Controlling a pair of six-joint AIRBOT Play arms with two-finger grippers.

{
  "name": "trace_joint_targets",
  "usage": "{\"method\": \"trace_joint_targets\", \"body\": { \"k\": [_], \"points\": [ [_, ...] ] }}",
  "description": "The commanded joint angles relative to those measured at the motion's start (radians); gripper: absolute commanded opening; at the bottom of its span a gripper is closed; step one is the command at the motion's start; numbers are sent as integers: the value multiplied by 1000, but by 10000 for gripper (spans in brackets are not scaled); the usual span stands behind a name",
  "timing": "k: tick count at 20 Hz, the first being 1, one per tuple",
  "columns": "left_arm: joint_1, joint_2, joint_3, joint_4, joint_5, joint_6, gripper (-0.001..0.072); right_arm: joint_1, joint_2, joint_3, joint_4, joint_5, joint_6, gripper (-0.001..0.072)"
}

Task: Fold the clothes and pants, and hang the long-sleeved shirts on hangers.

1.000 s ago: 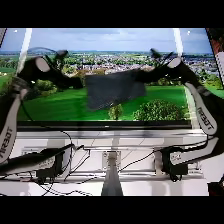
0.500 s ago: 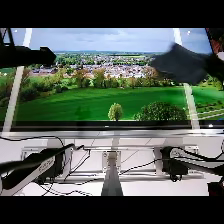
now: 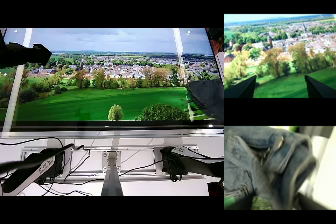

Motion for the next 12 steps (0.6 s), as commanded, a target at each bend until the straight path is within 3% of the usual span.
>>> {"method": "trace_joint_targets", "body": {
  "k": [1,3,4,7,12],
  "points": [
    [1,2,1,1,0,0,691,-60,1,0,3,43,-100,675],
    [1,2,1,1,0,0,691,-31,1,0,79,33,-142,654],
    [1,2,1,1,0,0,691,3,1,0,138,24,-181,544],
    [1,2,1,1,0,0,691,190,2,0,247,19,-288,379],
    [1,2,1,1,0,0,691,697,2,1,235,30,-420,43]
  ]
}}
